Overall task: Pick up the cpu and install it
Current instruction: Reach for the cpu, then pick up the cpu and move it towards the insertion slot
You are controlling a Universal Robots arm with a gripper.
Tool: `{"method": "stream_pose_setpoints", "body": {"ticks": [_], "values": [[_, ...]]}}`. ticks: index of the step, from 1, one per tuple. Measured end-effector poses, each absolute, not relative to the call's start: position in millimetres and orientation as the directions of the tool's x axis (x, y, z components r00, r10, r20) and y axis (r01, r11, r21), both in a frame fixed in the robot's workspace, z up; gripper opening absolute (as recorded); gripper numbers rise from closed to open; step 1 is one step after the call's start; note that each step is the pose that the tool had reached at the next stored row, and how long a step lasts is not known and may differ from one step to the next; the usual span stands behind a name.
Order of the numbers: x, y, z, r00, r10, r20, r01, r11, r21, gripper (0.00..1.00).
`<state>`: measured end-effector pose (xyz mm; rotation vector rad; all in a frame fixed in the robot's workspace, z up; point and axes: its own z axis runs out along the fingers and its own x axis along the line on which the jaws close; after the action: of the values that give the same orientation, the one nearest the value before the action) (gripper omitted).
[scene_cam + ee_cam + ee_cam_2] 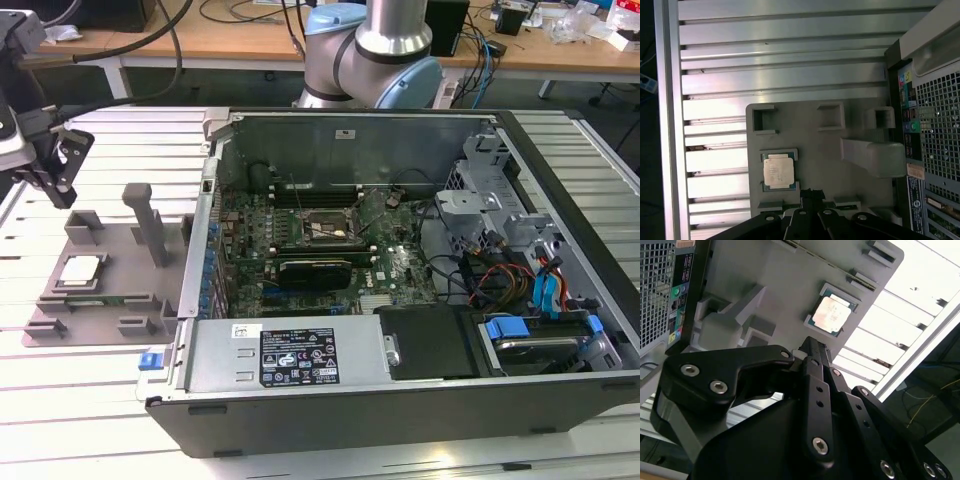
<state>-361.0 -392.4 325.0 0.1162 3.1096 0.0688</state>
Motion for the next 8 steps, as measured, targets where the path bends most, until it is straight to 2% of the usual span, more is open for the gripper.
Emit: {"method": "stream_pose_setpoints", "body": {"ticks": [8], "values": [[-361.2, -392.4, 324.5, -0.997, 0.075, -0.028, 0.074, 0.996, 0.045, 0.11]]}}
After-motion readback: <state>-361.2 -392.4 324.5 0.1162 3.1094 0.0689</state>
